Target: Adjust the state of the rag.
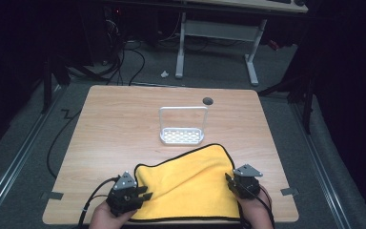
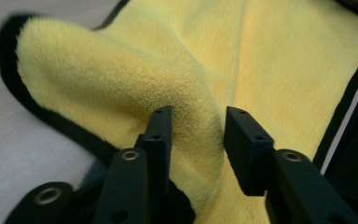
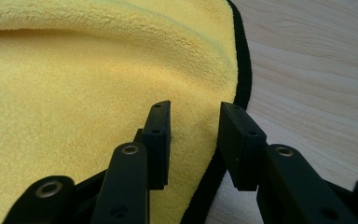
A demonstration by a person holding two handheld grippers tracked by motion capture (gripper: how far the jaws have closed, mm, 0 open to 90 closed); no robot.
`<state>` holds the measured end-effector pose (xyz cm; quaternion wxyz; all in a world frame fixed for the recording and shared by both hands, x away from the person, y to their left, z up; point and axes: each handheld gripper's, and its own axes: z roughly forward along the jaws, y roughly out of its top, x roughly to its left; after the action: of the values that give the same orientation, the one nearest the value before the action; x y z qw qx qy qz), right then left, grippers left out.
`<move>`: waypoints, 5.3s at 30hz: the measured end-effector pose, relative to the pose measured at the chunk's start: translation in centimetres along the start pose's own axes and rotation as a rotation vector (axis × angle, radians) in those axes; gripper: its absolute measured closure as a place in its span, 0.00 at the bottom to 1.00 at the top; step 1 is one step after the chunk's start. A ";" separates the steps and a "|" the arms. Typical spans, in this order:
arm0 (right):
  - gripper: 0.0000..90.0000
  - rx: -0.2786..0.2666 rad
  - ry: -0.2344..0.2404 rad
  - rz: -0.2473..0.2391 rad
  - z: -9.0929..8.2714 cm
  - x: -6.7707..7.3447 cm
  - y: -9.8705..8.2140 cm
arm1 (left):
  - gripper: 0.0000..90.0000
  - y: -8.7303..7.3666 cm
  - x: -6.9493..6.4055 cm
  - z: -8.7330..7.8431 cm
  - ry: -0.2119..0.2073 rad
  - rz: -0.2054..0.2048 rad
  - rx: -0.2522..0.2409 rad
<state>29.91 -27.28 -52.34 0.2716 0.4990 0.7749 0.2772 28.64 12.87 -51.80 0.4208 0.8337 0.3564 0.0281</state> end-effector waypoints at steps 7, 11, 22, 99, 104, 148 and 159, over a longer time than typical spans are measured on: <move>0.73 -0.002 0.004 0.010 0.0 0.0 -0.1 | 0.61 1.9 4.8 -1.9 0.067 -0.168 -0.133; 0.73 -0.003 0.009 0.012 0.0 -0.1 -0.1 | 0.45 2.2 6.0 0.7 0.117 -0.195 -0.059; 0.73 -0.009 0.009 0.006 0.0 -0.1 -0.2 | 0.90 3.5 5.2 1.7 0.176 -0.122 -0.039; 0.56 -0.117 0.236 -0.102 -2.4 5.1 2.7 | 0.57 6.5 10.3 5.3 0.337 -0.053 -0.040; 0.58 -0.128 0.296 -0.142 -2.3 7.6 3.2 | 0.71 6.6 9.6 5.9 0.344 -0.024 -0.053; 0.81 -0.065 0.513 -0.413 1.5 24.8 6.0 | 0.90 6.1 10.3 5.4 0.254 -0.107 -0.090; 0.92 -0.164 0.468 -0.410 -0.8 22.9 6.6 | 0.92 6.1 11.3 5.1 0.186 -0.193 -0.098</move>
<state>25.30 -3.91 -50.43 0.1755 0.2316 0.8757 0.3857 42.31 14.03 -53.54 0.4269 0.7678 0.4706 0.0823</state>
